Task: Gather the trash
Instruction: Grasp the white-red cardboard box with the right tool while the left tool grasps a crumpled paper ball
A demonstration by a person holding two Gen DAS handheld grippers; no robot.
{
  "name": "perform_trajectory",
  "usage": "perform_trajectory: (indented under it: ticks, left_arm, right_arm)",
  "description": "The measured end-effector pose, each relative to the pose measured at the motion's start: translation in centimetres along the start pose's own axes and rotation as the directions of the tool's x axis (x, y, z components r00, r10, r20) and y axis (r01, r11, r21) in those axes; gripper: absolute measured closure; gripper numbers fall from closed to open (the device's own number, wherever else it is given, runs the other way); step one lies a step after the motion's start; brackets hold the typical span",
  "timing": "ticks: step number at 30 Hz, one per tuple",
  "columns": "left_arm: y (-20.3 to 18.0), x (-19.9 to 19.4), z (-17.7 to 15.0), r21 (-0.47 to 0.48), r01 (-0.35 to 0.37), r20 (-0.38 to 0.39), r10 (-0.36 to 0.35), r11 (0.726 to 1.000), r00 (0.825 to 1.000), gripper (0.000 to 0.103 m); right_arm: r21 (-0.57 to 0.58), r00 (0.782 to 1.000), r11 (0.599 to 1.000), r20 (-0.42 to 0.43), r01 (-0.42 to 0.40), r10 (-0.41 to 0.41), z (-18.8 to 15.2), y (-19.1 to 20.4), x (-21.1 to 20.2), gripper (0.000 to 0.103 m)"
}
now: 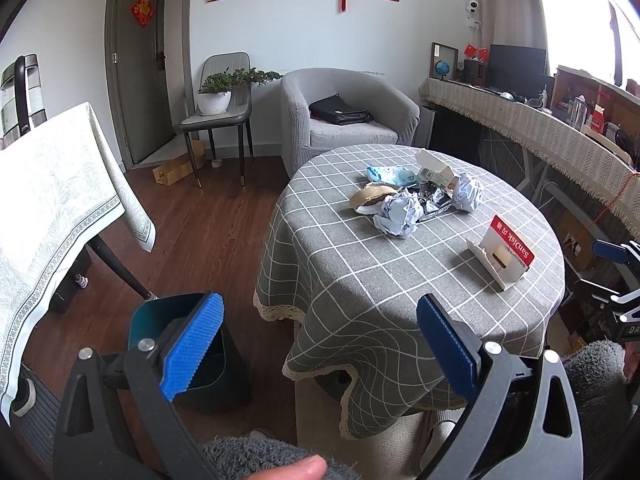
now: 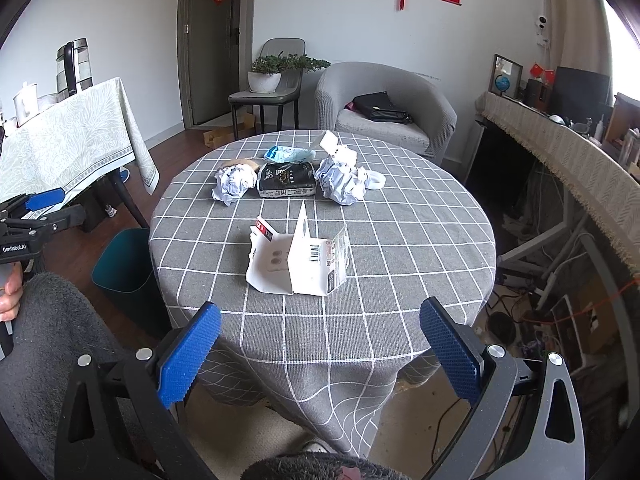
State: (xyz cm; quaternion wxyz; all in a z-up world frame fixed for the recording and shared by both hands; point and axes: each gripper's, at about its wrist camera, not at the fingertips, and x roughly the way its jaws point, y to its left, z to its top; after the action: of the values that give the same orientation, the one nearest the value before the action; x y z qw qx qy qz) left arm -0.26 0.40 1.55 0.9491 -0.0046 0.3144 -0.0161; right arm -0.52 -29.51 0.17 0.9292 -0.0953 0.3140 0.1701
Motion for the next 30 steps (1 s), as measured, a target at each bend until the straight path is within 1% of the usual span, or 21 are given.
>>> perform_trajectory:
  ticks: [1,3,4,5,6,7,10,14,16,18,20,21,23,26,30]
  left_arm:
    - [-0.1,0.0,0.2,0.004,0.002,0.002,-0.002,1.000,1.000,0.004]
    - [-0.4,0.3,0.6,0.006,0.013,0.006,-0.013,1.000,1.000,0.005]
    - [-0.4,0.6,0.8,0.003,0.023,0.005,-0.023,1.000,1.000,0.007]
    - [-0.5,0.9,0.9,-0.001,0.033,0.001,-0.033,0.999,0.999,0.013]
    - [-0.4,1.3,1.1,-0.002,0.037,-0.004,-0.037,0.999,0.999,0.017]
    - [-0.6,1.6,1.3,0.000,0.035,-0.007,-0.035,0.999,0.999,0.019]
    - [-0.8,2.5,1.8,0.014,0.048,-0.002,-0.048,0.999,0.999,0.020]
    - [-1.5,4.3,2.6,0.039,0.073,-0.016,-0.072,0.997,0.997,0.031]
    - [-2.0,5.3,3.1,0.049,0.090,-0.021,-0.089,0.995,0.996,0.034]
    - [-3.0,6.2,3.6,0.085,0.097,-0.018,-0.096,0.992,0.995,0.034]
    - [-3.8,7.2,4.0,0.099,0.125,-0.018,-0.123,0.987,0.992,0.037]
    - [-4.1,7.8,4.2,0.101,0.134,-0.020,-0.132,0.986,0.991,0.037]
    - [-4.8,9.0,4.5,0.106,0.142,-0.028,-0.139,0.984,0.990,0.040]
    - [-5.7,10.9,5.2,0.109,0.143,-0.041,-0.139,0.984,0.989,0.040]
    - [-6.6,13.4,5.5,0.100,0.146,-0.073,-0.140,0.984,0.988,0.040]
  right_arm:
    - [0.009,1.000,1.000,0.015,-0.008,0.007,0.2,0.1,-0.1,0.003]
    - [0.033,0.998,0.998,0.028,-0.059,0.058,0.6,0.1,0.3,0.004]
    - [0.041,0.997,0.996,0.025,-0.077,0.076,0.8,0.2,0.7,0.012]
    - [0.047,0.996,0.995,0.018,-0.088,0.087,1.0,0.2,1.2,0.025]
    - [0.048,0.996,0.994,0.011,-0.093,0.093,1.1,0.3,1.8,0.029]
    - [0.047,0.995,0.994,0.005,-0.097,0.097,1.3,0.4,2.5,0.032]
    - [0.023,0.996,0.996,0.001,-0.091,0.092,1.6,0.9,3.8,0.033]
    - [0.055,0.996,0.994,-0.012,-0.091,0.092,2.2,0.3,5.8,0.042]
    - [0.062,0.993,0.991,-0.023,-0.116,0.117,2.5,0.1,6.9,0.047]
    - [0.058,0.991,0.990,-0.017,-0.129,0.130,2.7,0.0,7.6,0.050]
    - [0.051,0.991,0.990,-0.014,-0.129,0.130,2.9,0.0,8.2,0.054]
    - [0.049,0.991,0.990,-0.016,-0.131,0.132,3.0,-0.1,8.6,0.054]
    - [0.041,0.992,0.991,-0.033,-0.124,0.126,3.1,-0.2,9.6,0.060]
    - [0.034,0.991,0.992,-0.052,-0.119,0.121,3.3,-0.4,10.8,0.067]
    - [0.060,0.987,0.988,-0.060,-0.143,0.146,2.8,-0.6,11.7,0.071]
